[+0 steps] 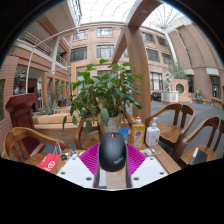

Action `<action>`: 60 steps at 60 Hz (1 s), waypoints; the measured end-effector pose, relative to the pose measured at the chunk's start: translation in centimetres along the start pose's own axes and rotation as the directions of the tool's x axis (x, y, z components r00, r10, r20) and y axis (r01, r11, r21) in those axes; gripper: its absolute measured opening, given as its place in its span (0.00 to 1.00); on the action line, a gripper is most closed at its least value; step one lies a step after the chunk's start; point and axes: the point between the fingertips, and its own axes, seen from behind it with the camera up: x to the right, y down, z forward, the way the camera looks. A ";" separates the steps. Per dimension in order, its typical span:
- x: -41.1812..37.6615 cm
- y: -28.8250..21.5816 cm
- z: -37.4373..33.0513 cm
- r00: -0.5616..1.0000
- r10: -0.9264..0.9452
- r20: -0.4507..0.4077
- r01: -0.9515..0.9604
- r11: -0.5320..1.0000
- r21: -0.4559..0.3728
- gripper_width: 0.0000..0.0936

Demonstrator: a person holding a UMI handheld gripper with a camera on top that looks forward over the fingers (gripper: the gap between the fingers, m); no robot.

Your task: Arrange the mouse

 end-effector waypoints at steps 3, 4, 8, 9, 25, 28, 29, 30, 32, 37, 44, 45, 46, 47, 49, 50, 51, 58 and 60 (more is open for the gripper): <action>-3.6 2.0 1.2 0.999 0.001 0.054 0.002 0.999 -0.043 0.38; -4.7 2.8 1.8 0.997 0.002 0.072 0.002 0.998 -0.061 0.38; -8.1 6.7 4.1 0.993 -0.011 0.118 0.029 0.988 -0.152 0.38; -9.1 8.4 4.2 0.992 -0.014 0.129 0.037 0.984 -0.175 0.38; -14.7 22.9 6.1 0.984 -0.009 0.177 0.087 0.895 -0.438 0.40; -14.8 23.5 6.1 0.984 -0.017 0.179 0.095 0.892 -0.441 0.44; -14.9 23.7 6.1 0.983 -0.020 0.180 0.099 0.891 -0.443 0.45; -14.8 23.9 6.3 0.983 -0.021 0.182 0.103 0.886 -0.451 0.45; -14.8 24.5 6.2 0.983 -0.024 0.183 0.108 0.880 -0.463 0.47; -15.0 24.5 5.6 0.981 -0.002 0.193 0.096 0.873 -0.478 0.58; -14.6 22.0 3.7 0.983 -0.014 0.184 0.094 0.897 -0.433 0.93; -14.6 21.5 3.3 0.982 -0.019 0.186 0.097 0.901 -0.423 0.91; -14.5 21.2 2.9 0.982 -0.022 0.185 0.099 0.905 -0.414 0.91; -14.4 20.7 2.4 0.983 -0.026 0.183 0.100 0.908 -0.406 0.91; -14.3 19.6 1.3 0.983 -0.034 0.179 0.103 0.913 -0.395 0.92; -14.2 19.2 0.7 0.983 -0.039 0.177 0.106 0.916 -0.387 0.92; -14.1 18.9 0.2 0.983 -0.046 0.177 0.111 0.919 -0.378 0.92; -13.2 15.8 -3.9 0.985 -0.083 0.149 0.128 0.937 -0.324 0.91; -13.1 15.0 -5.1 0.985 -0.089 0.145 0.130 0.943 -0.308 0.92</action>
